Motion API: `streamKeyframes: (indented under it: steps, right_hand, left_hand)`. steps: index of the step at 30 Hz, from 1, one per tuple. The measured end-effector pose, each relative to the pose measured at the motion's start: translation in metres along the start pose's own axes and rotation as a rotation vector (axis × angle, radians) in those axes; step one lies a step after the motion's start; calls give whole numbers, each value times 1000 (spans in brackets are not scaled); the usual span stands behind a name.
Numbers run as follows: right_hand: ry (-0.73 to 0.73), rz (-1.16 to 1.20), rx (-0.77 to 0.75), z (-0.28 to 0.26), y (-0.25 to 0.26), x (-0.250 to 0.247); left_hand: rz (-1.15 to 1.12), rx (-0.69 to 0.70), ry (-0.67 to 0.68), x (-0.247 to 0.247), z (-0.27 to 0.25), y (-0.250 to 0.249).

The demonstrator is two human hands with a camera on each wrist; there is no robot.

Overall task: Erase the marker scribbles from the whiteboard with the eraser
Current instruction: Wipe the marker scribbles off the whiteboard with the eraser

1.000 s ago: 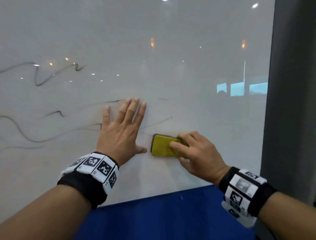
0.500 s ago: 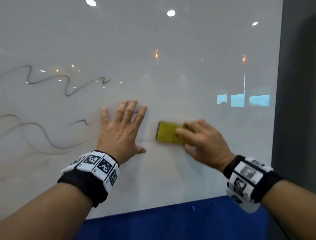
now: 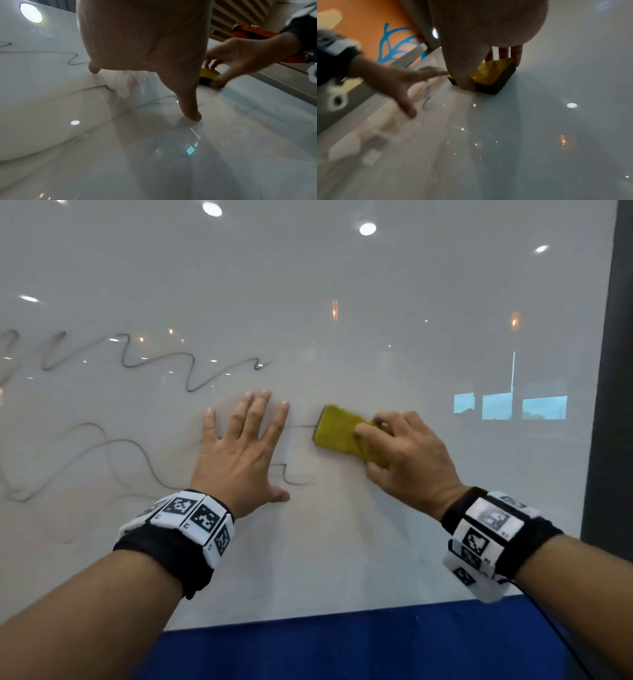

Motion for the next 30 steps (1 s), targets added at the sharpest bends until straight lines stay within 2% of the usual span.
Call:
streamKeyframes:
  steps: [2, 3, 7, 10, 12, 14, 16, 18, 21, 24, 25, 28, 30]
  right_hand:
    - [-3, 40, 110, 14, 1, -3]
    - [-12, 59, 117, 11, 9, -2]
    - [37, 92, -107, -29, 56, 11]
    - [63, 60, -215, -19, 54, 10]
    - [33, 32, -158, 7, 40, 3]
    - [1, 34, -14, 29, 27, -3]
    - [-32, 57, 56, 30, 35, -3]
    - [-63, 104, -22, 12, 61, 3]
    - [-24, 149, -233, -19, 97, 12]
    - [-52, 121, -319, -1, 86, 8]
    - [-83, 103, -275, 13, 75, 5]
    - [-157, 85, -14, 49, 47, -3]
    - [-177, 99, -4, 41, 62, 1]
  left_hand:
    - [-6, 4, 5, 0, 1, 0]
    - [-7, 6, 5, 0, 1, 0]
    - [-10, 21, -5, 1, 1, 0]
    - [7, 27, 3, 3, 0, 1]
    - [9, 28, 13, 4, -1, 4]
    - [16, 38, -3, 3, -3, 7]
    - [13, 37, -14, 1, -6, 15]
    - [-1, 32, -27, 1, -10, 24]
    - [1, 53, -34, 2, -17, 34]
    - [9, 48, -12, 4, -22, 42]
    - [9, 47, -3, 5, -22, 43]
    - [5, 40, -22, 3, -22, 44]
    - [-1, 13, -16, 2, -22, 50]
Point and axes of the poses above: each hand's wrist, its own z-axis towards the middle knuckle, its own x-axis out of the palm, y = z × x, the point moved 5 cm from there along z, towards the middle knuckle, and after that the axes turned 13 degrees about -z, right-handed, at the moved point
